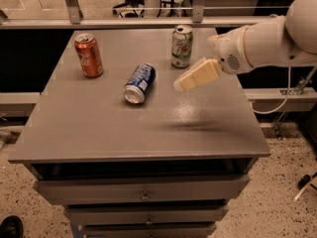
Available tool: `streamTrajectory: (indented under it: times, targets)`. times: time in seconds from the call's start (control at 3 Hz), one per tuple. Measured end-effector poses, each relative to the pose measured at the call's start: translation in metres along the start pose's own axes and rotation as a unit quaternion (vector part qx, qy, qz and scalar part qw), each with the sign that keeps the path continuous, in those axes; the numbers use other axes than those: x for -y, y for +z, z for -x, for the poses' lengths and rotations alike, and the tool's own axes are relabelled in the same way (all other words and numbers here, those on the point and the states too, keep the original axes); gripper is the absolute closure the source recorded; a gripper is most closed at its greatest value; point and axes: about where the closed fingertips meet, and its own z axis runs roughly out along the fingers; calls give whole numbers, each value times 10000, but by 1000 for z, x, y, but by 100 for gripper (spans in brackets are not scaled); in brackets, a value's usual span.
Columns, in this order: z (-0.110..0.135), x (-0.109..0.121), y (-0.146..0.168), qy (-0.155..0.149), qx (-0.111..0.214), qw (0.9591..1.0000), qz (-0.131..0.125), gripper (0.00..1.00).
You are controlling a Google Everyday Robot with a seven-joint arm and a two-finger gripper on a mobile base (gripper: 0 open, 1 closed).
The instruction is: Knock pepsi can over
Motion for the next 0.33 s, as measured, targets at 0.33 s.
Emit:
streamTrajectory:
  times: [0.33]
  targets:
    - [0,0,0,0,-1,10000,3,0]
